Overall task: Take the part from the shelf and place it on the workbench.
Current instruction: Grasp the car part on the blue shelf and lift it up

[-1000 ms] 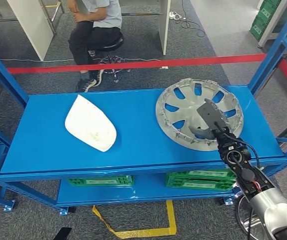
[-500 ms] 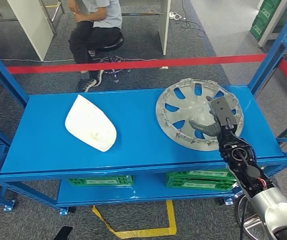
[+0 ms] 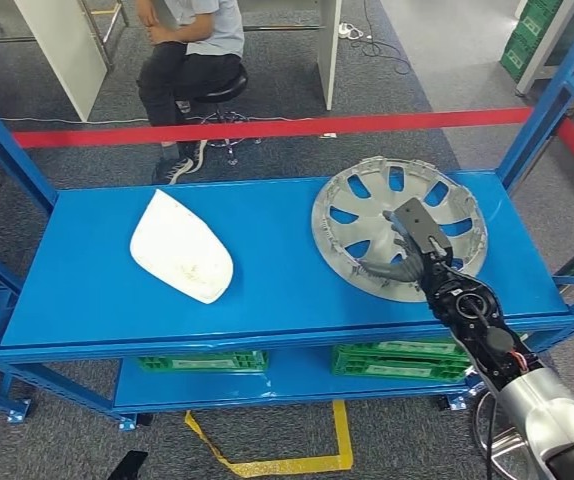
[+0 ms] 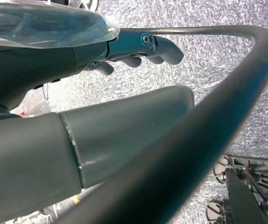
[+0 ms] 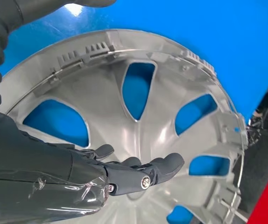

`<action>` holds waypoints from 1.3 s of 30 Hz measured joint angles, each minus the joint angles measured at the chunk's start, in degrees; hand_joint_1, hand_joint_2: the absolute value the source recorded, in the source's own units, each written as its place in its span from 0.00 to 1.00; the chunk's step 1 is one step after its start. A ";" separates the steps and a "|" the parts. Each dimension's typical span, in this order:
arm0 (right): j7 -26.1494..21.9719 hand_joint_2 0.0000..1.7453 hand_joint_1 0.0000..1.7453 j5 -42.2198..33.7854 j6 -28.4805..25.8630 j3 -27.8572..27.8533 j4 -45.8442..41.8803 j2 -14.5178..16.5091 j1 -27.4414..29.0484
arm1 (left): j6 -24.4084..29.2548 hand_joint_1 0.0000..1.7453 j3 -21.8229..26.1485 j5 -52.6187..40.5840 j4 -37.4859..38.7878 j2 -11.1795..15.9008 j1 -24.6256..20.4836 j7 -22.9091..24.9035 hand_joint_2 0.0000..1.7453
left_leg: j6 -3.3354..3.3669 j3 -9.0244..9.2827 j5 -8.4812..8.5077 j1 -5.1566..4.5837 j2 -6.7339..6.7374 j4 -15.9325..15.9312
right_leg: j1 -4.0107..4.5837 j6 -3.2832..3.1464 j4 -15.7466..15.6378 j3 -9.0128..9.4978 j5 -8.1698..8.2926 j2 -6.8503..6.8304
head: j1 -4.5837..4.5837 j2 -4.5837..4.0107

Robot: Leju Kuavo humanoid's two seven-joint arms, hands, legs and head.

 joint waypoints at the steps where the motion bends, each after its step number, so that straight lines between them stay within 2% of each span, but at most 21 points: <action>1: 0.05 1.00 0.00 0.01 0.04 0.37 0.19 0.00 -0.09 | 0.00 0.00 -0.15 0.04 0.00 0.00 -0.01 0.01 0.00 | 0.00 0.00 0.00 0.00 0.00 0.00 | 0.00 0.00 0.00 0.00 0.00 0.00 | 0.01 0.00; 23: 0.86 1.00 0.00 0.65 -0.13 2.16 0.67 0.00 -0.13 | 0.04 0.00 -0.37 0.29 0.00 0.00 0.00 0.22 0.00 | 0.00 0.00 0.00 0.00 0.00 0.00 | 0.00 0.00 0.00 -0.01 0.00 0.00 | 0.01 0.00; 32: 13.34 1.00 0.00 16.67 -2.15 5.22 0.85 0.00 -0.94 | -0.41 0.00 -1.02 0.98 0.00 0.00 -0.01 0.59 0.00 | 0.00 0.00 0.00 0.00 0.01 0.00 | 0.00 0.00 0.00 0.00 0.00 0.00 | 0.02 -0.01; 39: 15.20 1.00 0.00 19.85 -1.26 6.21 0.53 0.00 -0.97 | -0.54 0.00 -1.32 1.40 0.00 0.00 0.00 0.59 0.00 | 0.00 0.00 0.00 0.00 0.01 0.00 | 0.00 0.00 0.00 0.00 0.00 0.00 | 0.03 0.00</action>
